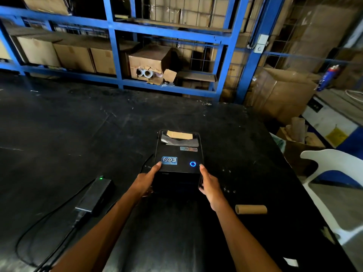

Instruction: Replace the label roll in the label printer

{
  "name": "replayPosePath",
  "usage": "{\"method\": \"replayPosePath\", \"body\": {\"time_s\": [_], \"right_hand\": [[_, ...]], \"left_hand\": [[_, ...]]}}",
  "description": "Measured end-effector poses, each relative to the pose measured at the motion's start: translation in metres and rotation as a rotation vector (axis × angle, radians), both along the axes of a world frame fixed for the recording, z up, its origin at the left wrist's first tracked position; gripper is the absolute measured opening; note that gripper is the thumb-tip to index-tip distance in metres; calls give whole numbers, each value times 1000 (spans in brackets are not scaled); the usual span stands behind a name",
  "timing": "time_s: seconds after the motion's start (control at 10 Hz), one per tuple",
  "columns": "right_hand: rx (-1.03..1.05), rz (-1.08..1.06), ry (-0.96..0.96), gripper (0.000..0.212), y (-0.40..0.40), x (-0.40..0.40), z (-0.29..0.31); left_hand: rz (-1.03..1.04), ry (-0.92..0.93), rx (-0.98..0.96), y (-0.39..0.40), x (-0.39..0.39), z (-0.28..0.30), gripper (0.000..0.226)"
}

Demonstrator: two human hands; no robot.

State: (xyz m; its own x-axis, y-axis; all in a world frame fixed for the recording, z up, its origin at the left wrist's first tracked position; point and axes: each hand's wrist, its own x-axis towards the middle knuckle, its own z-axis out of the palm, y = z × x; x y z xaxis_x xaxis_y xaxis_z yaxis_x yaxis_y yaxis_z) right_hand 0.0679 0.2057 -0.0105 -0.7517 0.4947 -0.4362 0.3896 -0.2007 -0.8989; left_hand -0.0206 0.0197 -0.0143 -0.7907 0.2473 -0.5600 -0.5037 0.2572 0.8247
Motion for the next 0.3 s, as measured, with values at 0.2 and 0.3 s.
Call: {"method": "replayPosePath", "body": {"time_s": [0.2,0.3], "right_hand": [[15,18,0,56,-1,1,3],[107,61,-34,61,-1,1,2]], "left_hand": [[-7,5,-15,2,1,5,76],[-7,30,-59,-2,6,12,91]]}}
